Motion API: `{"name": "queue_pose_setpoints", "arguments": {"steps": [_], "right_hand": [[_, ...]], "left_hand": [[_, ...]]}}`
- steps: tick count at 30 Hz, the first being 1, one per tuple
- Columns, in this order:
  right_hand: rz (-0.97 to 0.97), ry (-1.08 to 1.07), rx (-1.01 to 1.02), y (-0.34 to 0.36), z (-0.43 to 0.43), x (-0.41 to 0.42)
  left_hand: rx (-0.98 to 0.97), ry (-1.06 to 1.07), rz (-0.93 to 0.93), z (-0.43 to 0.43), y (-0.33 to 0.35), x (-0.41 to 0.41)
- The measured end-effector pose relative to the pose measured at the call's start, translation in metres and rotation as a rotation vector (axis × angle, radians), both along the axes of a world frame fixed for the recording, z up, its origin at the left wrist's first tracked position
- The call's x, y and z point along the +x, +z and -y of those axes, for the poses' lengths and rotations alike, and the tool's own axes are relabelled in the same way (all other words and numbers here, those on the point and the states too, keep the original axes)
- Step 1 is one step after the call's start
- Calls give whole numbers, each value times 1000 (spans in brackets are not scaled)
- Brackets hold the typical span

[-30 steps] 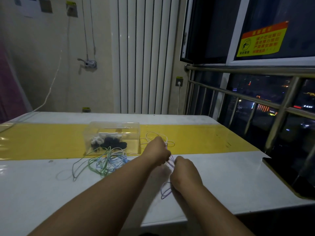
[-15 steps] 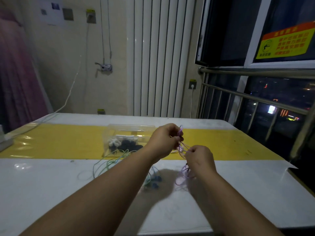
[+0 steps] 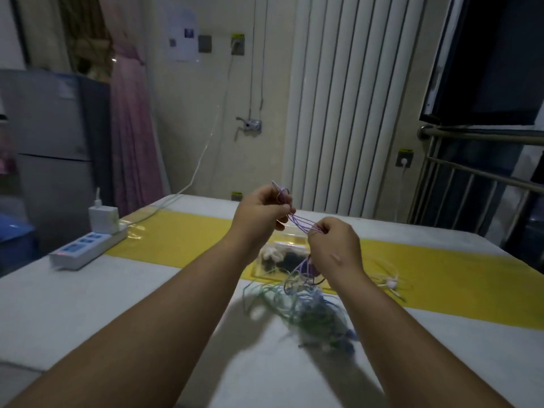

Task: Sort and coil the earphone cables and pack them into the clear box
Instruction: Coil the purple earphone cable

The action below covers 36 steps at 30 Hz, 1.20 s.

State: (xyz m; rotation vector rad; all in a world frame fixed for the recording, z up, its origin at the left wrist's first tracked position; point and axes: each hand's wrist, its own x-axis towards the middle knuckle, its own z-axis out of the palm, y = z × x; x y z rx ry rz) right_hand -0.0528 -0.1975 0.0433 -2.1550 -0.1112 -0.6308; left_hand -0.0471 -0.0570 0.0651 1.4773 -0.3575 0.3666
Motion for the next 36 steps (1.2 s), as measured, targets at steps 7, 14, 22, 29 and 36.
{"name": "queue_pose_setpoints", "arguments": {"steps": [7, 14, 22, 29, 36], "right_hand": [[-116, 223, 22, -23, -89, 11], [-331, 360, 126, -53, -149, 21], [-633, 475, 80, -75, -144, 40], [-526, 500, 302, -97, -128, 48], [-271, 414, -40, -98, -124, 43]], "left_hand": [[-49, 126, -78, -80, -22, -4], [-73, 286, -188, -127, -54, 8], [-37, 396, -465, -148, -103, 30], [-107, 363, -521, -164, -115, 37], [754, 775, -488, -177, -117, 23]]}}
